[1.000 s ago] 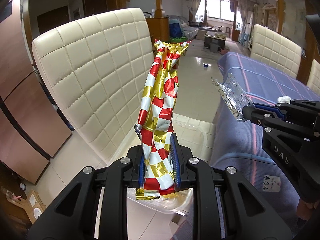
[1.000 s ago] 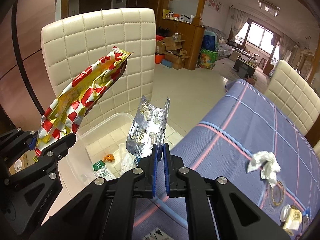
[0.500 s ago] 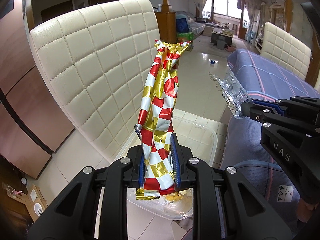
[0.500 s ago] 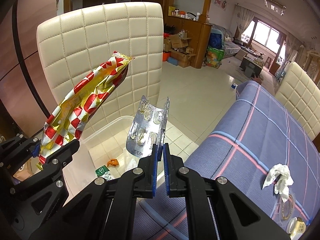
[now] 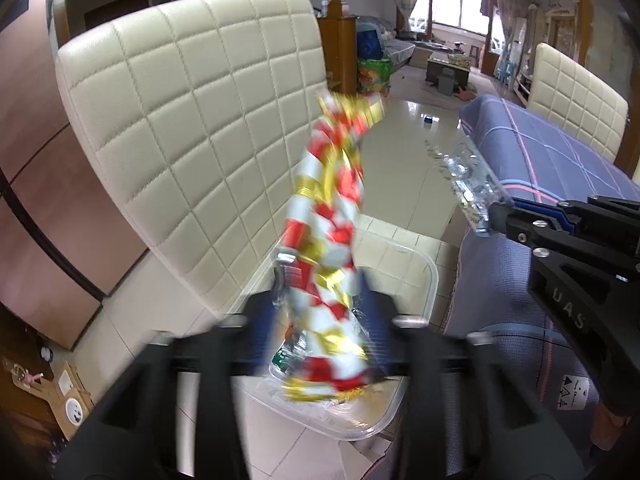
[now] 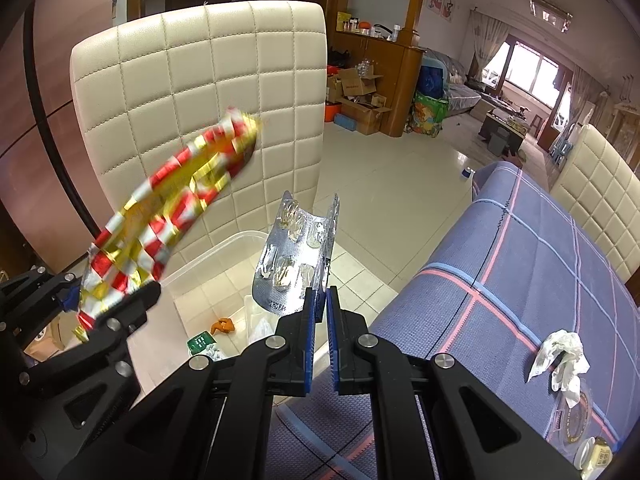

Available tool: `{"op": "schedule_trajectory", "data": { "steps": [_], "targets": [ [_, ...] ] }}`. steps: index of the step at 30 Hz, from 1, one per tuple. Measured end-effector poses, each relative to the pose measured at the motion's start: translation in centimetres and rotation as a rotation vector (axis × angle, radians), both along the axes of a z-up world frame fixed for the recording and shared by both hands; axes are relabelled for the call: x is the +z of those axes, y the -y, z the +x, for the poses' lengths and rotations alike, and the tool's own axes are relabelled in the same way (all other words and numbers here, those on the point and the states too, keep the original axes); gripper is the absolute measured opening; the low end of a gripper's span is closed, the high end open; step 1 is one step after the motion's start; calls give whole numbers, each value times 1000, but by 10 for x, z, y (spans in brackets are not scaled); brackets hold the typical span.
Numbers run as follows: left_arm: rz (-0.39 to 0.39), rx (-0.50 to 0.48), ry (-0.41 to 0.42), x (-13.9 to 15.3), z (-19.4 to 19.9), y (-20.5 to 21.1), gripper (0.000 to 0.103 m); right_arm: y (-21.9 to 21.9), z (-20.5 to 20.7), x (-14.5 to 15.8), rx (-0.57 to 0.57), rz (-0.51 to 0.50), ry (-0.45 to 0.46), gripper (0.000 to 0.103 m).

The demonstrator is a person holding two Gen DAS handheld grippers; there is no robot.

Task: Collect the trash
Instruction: 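Open the left tool to drop the wrapper, then open the right tool dropping the blister pack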

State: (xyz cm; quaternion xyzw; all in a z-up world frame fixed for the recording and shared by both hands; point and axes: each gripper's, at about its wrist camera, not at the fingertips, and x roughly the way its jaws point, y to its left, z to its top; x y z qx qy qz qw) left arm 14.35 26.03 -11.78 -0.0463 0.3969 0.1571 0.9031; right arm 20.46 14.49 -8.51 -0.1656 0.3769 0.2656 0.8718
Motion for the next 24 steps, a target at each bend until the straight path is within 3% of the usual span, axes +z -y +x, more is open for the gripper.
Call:
{"op": "schedule_trajectory", "data": {
  "steps": [1,2,6,14,24],
  "targets": [
    [6,11,13,1,-2,-1,94,0,0,0,-1,1,-2,6],
    [22,23,50,5,-7,-1,98,0,0,-1,-2,0,-2,6],
    [93,28,73,11,-11,3,98,0,1,-3,-7,-2,-8,6],
    [40,60,58,8,-11,-9,98,-3,1,-3,-4,-6,-12,6],
    [35,78,67,8,-16,-13,98,-3,1,-2,-1,-10,-9,6]
  ]
}}
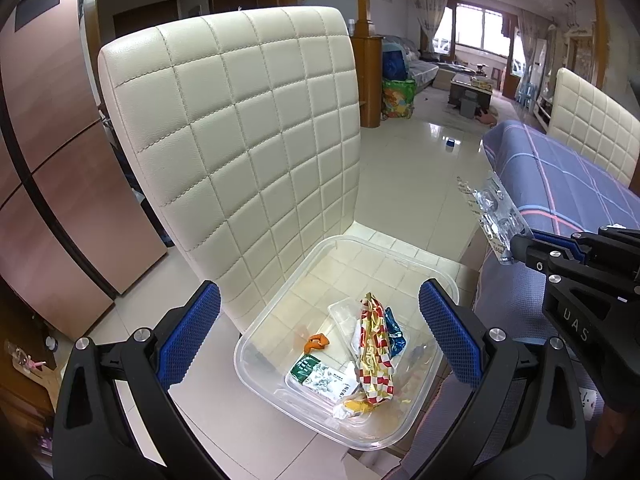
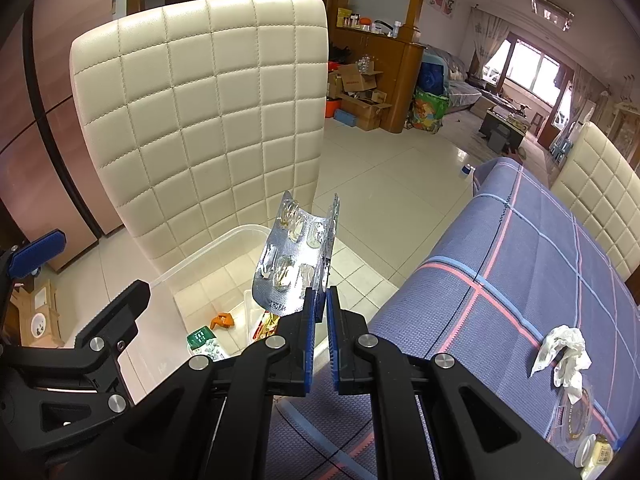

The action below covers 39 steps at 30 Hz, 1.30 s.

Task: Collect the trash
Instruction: 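Open the left tool to drop the wrapper, then open the right tool dropping the blister pack, then move both tools back over the table toward the remaining trash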

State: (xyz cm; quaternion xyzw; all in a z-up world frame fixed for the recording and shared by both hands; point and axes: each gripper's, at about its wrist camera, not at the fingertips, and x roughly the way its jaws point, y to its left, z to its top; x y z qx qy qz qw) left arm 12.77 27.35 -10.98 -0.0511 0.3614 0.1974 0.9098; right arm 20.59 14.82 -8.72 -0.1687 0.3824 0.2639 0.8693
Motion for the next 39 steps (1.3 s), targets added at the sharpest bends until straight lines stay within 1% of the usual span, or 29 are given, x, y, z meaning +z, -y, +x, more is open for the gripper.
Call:
{"op": "schedule_trajectory", "data": {
  "steps": [5,14,20,27,33,36,39],
  "targets": [
    [-9,0,-1,0,-2,-1,98,2,1,0,-7,7,-12,7],
    [-21,2,4,2,-4,-3,99,14,10,1,-36,52,-85,8],
    [-30,-1,3,2,-5,-2,99,22,12,-1,-67,39,-80,8],
    [-36,-12,8,4,-7,2,99,34,10,3,-78,60,-82,8],
    [-35,-34,10,7,-7,9,99,37,3,8,-79,46,-47,8],
    [-36,-52,11,9,-8,15,99,46,-1,10,-85,70,-38,8],
    [-30,-79,6,11,-7,25,99,60,-3,14,-103,104,-54,8]
  ]
}}
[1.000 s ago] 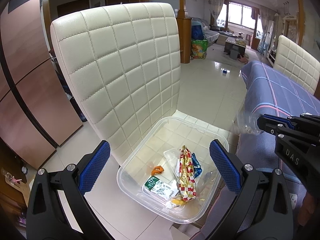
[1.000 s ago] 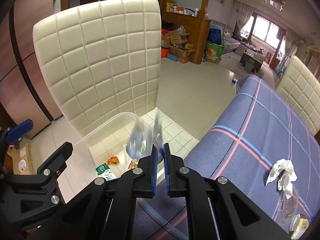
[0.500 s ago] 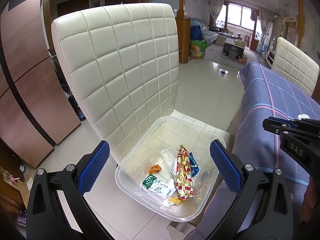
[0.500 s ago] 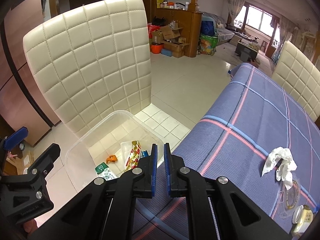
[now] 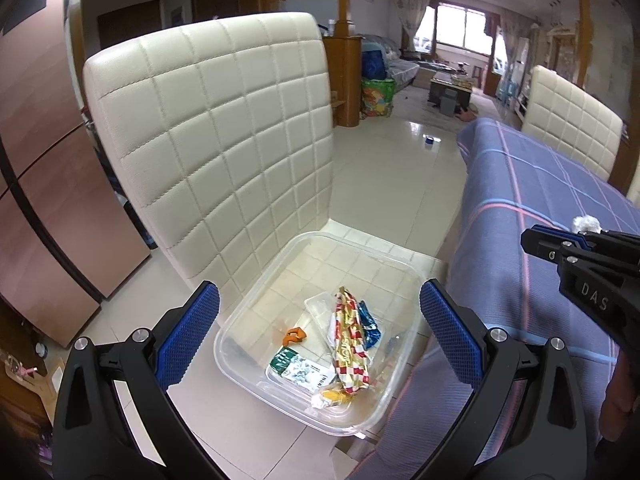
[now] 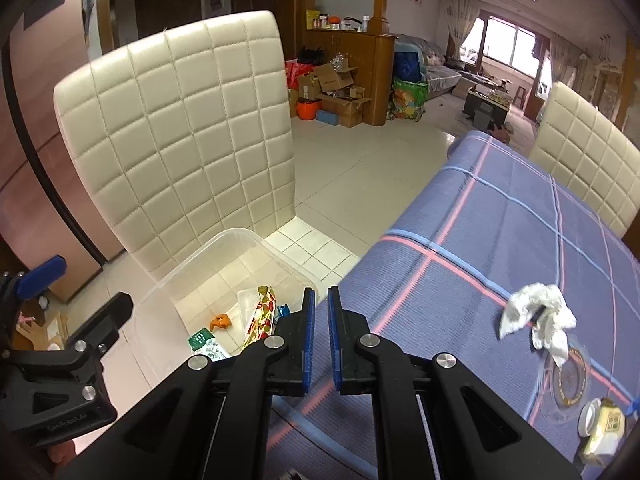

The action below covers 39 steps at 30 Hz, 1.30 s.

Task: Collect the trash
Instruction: 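Move both tools back over the table toward the remaining trash, then grasp the yellow paper cup with the left tool while the right tool grasps the pink paper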

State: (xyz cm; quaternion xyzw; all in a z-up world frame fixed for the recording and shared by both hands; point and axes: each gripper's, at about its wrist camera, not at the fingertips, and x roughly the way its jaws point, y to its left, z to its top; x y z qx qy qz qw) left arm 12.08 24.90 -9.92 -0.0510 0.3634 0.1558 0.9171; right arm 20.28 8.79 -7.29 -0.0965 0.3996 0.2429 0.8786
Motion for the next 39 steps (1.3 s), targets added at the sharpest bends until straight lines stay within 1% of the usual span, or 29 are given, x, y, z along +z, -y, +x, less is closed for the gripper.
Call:
{"op": "schedule_trajectory", "data": {
  "steps": [5,7,10,11,12,13,14,15,16,20,22,30,33,39],
  "targets": [
    [12,-60,10,8,-2,25,99,36,-6,7,-38,21,11,8],
    [20,-100,13,12,-2,41,99,54,-9,9,-65,30,13,8],
    [40,-158,19,19,-2,65,99,86,-14,11,-129,16,29,8],
    [44,-175,21,21,-2,72,99,99,-17,12,-159,13,39,16],
    [47,-197,23,23,-2,81,99,114,-21,13,-191,18,48,26],
    [46,-221,24,25,-2,91,99,125,-23,15,-217,24,58,54],
    [44,-239,23,26,-1,97,99,140,-28,18,-254,33,86,64],
    [41,-261,21,28,0,107,99,154,-33,21,-286,35,113,65],
    [39,-275,21,29,1,113,99,164,-36,22,-304,36,118,66],
    [35,-353,4,31,5,152,99,211,-47,22,-392,52,106,72],
    [33,-388,-9,31,8,170,99,233,-53,19,-426,51,96,73],
    [50,-544,-49,29,9,257,99,309,-76,11,-565,14,97,74],
    [66,-589,-58,26,8,285,99,341,-85,2,-632,-13,74,74],
    [59,-667,-88,20,16,331,99,383,-88,-17,-698,-46,9,74]
  ]
}}
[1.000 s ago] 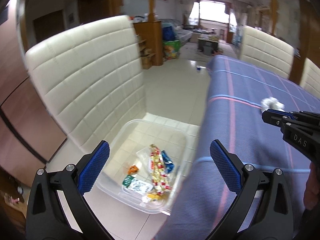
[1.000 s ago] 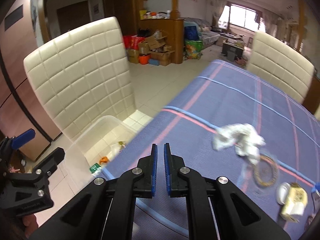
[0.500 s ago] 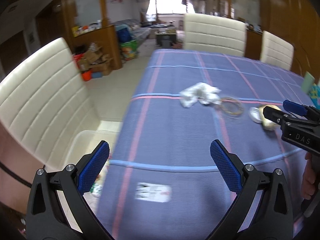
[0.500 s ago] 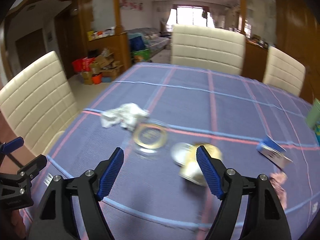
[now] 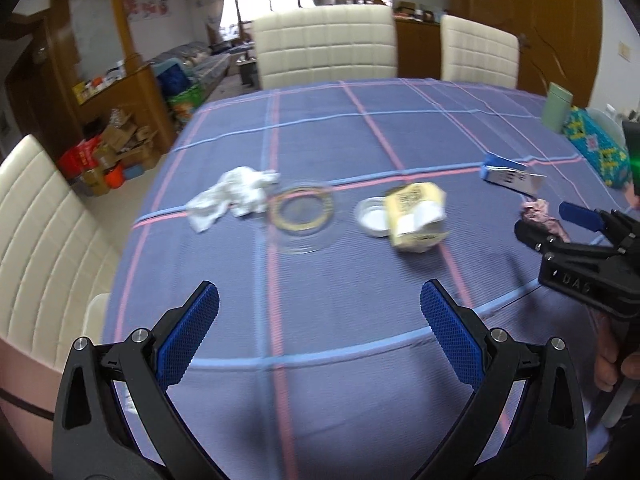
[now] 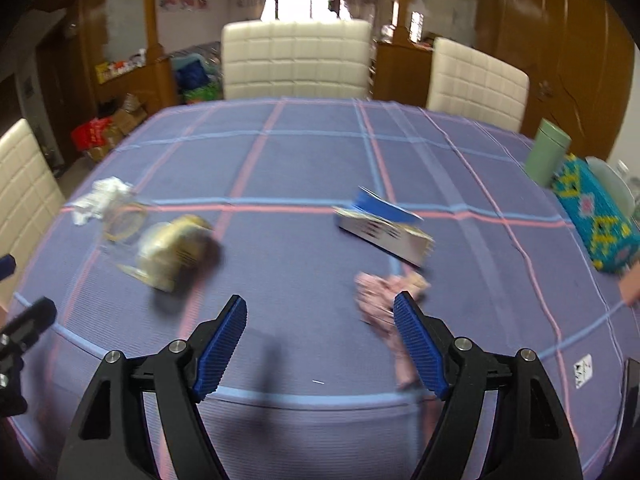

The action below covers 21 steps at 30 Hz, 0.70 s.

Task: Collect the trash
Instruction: 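Grasp the yellow paper cup with the left tool while the right tool grasps the pink paper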

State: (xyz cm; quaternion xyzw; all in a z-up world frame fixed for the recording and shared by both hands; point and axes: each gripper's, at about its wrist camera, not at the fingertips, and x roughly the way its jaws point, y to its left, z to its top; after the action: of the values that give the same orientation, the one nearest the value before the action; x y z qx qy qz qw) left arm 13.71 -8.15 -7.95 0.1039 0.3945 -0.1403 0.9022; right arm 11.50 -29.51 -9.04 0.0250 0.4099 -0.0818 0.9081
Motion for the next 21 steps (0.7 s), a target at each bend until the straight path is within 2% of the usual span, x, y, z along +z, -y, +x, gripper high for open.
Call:
{"op": "schedule_trajectory", "data": {
  "steps": [6,13,15,16,17,18,19,20,21],
  "targets": [
    [9,-45,-33,-7,25,41,99,21,4,-14,-9,12,-34,74],
    [34,-49,-50,-20,54,71,99,33,11,-24,-26,9,-41,74],
    [35,-50,-56,-25,59,74,96,36,11,-26,-26,41,-49,68],
    [33,-48,-53,-27,61,75,91,37,10,-25,-23,53,-44,62],
    [35,-50,-53,-29,62,76,79,36,9,-24,-20,53,-40,51],
    [35,-52,-58,-31,63,76,62,36,9,-24,-15,51,-35,44],
    [29,-62,-78,-34,64,76,50,33,8,-23,-7,46,-31,32],
    [21,-71,-96,-35,64,77,33,30,7,-22,3,41,-30,22],
    [13,-71,-95,-35,63,75,31,28,8,-22,11,40,-30,18]
  ]
}}
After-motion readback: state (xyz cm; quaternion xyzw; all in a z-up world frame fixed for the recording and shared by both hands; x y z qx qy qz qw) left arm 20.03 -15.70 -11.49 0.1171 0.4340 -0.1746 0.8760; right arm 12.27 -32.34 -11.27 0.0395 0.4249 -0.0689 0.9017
